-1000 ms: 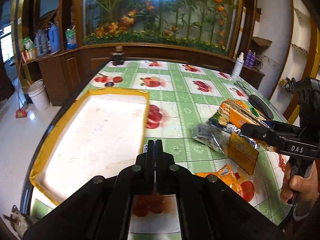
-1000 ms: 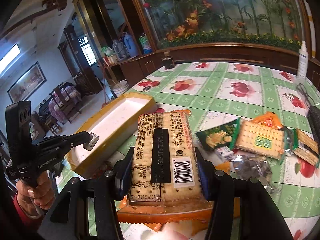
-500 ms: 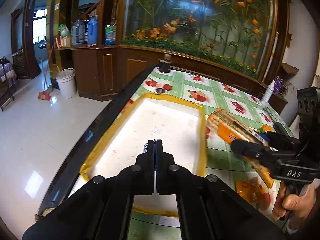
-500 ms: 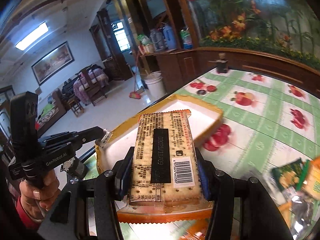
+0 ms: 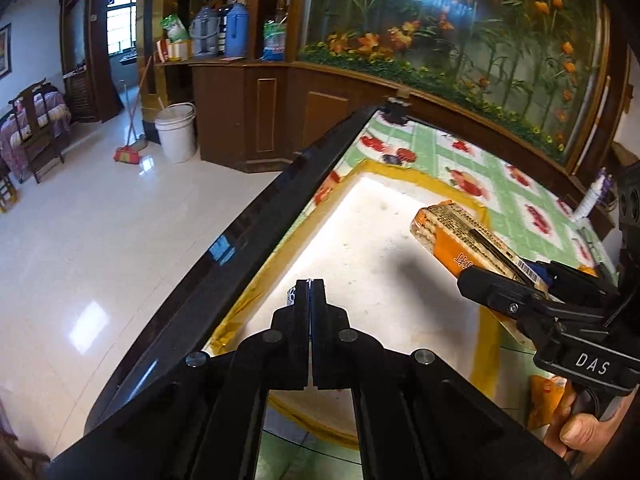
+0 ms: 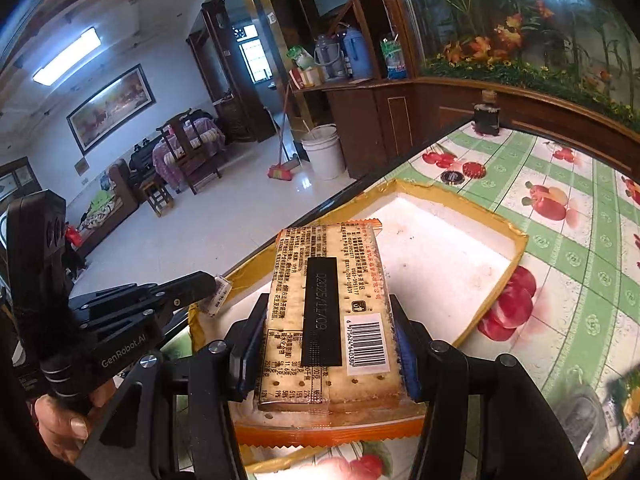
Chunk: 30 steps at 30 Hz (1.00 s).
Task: Organize snacks
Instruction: 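Carry both snacks over the white tray and open both tools to drop them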
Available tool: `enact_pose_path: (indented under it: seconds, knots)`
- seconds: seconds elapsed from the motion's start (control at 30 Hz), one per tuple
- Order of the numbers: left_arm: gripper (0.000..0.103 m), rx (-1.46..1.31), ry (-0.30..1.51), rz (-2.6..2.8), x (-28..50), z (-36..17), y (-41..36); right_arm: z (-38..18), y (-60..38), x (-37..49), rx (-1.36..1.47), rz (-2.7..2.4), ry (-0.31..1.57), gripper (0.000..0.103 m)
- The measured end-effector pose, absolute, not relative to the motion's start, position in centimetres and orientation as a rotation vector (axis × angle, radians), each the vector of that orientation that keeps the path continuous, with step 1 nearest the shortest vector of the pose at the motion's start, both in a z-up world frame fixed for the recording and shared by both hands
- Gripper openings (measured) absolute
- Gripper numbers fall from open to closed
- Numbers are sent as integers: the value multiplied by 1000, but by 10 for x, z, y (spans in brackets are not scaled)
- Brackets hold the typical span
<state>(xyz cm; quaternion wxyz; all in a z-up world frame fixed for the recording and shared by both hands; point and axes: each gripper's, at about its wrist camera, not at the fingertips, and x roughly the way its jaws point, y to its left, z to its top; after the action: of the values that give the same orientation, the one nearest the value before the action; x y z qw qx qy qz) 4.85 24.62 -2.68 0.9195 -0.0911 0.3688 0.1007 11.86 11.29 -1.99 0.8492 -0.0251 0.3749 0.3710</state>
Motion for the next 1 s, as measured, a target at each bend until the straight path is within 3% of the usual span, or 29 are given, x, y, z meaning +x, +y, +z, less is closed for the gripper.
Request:
enact_pose_path:
  seconds: [0.4, 0.9, 1.0]
  knots:
    - [0, -152, 824, 267, 56, -45, 250, -58, 130, 126, -88, 774, 872, 55]
    - [0, -138, 891, 270, 62, -57, 246, -63, 144, 120, -142, 773, 865, 57]
    - [13, -152, 913, 276, 61, -59, 245, -62, 145, 121, -154, 750, 869, 60]
